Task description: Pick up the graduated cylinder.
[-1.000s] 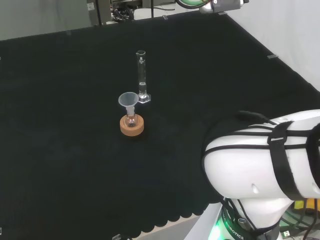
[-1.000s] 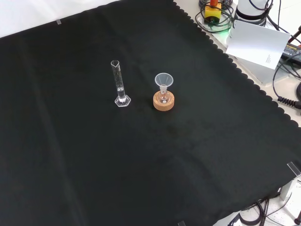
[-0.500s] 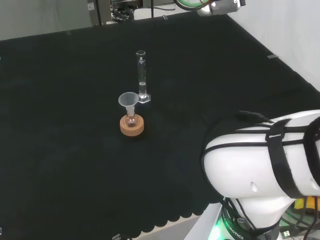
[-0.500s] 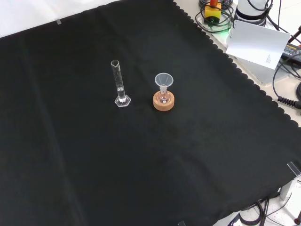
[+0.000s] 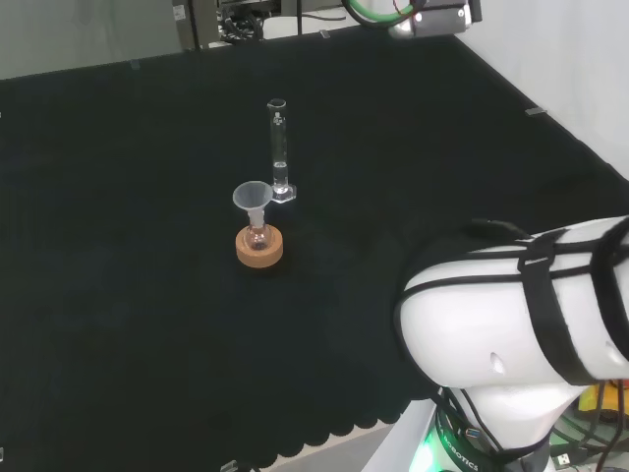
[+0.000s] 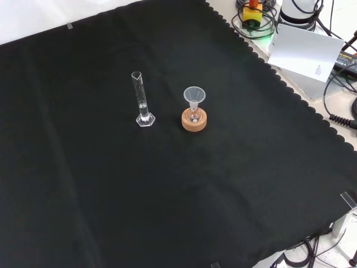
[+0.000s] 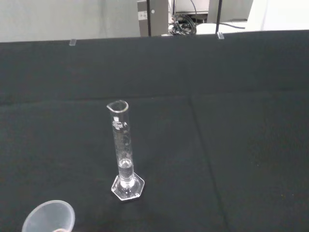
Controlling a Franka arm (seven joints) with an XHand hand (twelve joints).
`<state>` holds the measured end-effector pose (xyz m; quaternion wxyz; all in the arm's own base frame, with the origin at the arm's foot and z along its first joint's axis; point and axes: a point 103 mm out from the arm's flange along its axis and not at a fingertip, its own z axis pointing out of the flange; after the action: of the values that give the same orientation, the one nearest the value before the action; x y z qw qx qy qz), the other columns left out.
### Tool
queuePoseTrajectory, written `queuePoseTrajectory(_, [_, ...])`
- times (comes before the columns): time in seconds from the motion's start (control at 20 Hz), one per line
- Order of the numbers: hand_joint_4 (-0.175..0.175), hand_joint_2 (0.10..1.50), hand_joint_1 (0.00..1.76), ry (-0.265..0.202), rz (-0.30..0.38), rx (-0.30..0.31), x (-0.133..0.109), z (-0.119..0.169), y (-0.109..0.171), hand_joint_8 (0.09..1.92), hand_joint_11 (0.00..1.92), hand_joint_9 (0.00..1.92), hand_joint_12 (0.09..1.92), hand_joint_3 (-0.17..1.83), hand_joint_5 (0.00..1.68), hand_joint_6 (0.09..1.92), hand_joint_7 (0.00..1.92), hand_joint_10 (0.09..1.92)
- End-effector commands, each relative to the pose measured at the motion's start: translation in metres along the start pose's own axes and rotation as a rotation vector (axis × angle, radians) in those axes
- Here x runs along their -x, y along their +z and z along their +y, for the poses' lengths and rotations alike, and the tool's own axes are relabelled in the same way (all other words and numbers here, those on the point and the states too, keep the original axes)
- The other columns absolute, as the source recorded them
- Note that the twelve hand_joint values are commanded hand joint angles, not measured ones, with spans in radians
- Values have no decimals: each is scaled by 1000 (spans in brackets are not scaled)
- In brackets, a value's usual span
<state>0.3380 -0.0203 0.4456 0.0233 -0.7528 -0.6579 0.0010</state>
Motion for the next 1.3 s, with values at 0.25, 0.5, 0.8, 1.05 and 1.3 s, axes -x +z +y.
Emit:
queuePoseTrajectory(0.25, [-10, 1343, 54, 4, 80, 5, 49, 89, 80, 544, 168, 556, 1354, 27, 293, 87, 116, 87])
queuePoseTrajectory(0.5, [-14, 1294, 161, -32, 135, 17, 65, 136, 115, 557, 173, 573, 1356, 4, 313, 87, 158, 174])
queuePoseTrajectory(0.8, [-17, 1260, 219, -79, 197, -10, 62, 168, 165, 583, 176, 453, 1365, -14, 330, 87, 185, 535])
queuePoseTrajectory(1.05, [-18, 1237, 253, -129, 278, -20, 51, 177, 207, 598, 194, 470, 1370, -26, 337, 87, 210, 577])
queuePoseTrajectory(1.3, [-19, 1209, 308, -184, 355, -16, 43, 177, 246, 611, 212, 493, 1370, -42, 344, 87, 236, 597])
